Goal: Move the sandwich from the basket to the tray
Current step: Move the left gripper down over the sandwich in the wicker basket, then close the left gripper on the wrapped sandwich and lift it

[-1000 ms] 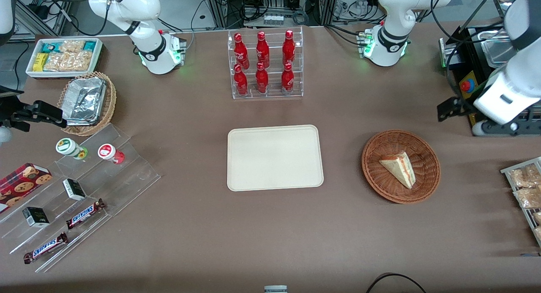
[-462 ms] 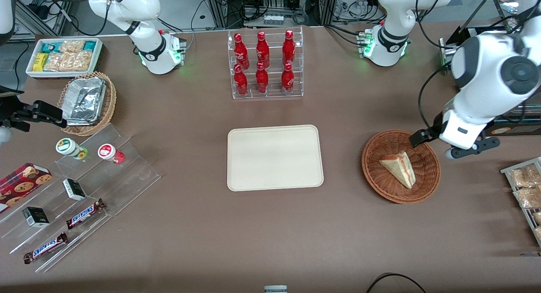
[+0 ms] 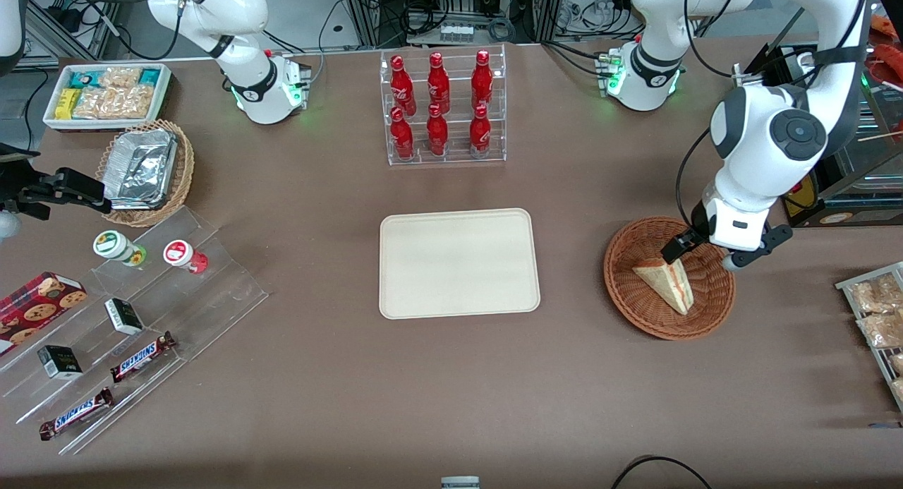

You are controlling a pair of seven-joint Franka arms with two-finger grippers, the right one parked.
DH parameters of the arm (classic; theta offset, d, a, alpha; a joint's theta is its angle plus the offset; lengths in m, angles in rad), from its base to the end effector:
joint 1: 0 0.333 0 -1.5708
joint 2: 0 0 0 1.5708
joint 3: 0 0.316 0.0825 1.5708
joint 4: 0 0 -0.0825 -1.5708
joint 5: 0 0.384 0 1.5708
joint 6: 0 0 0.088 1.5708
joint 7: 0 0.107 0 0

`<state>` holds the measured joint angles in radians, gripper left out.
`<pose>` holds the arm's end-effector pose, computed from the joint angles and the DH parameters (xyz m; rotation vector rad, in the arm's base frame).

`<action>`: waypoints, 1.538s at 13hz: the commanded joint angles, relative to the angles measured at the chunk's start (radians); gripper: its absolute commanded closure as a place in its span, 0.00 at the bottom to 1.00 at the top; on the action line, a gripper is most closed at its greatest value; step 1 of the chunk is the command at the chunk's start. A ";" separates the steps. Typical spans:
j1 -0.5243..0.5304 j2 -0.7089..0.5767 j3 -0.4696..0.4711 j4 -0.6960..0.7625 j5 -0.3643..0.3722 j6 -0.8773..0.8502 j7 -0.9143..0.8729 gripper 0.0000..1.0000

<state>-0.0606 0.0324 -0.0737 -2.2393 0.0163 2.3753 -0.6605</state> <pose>0.5332 -0.0718 0.3643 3.0039 0.7914 0.1544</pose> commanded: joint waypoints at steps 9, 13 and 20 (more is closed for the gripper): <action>0.028 0.187 0.009 -0.029 0.020 0.175 -0.033 0.00; 0.035 0.218 0.009 -0.022 0.017 0.203 -0.037 0.22; 0.027 0.198 0.000 0.051 0.020 0.097 -0.065 1.00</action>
<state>-0.0316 0.2461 -0.0640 -2.2369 0.0164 2.5521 -0.7006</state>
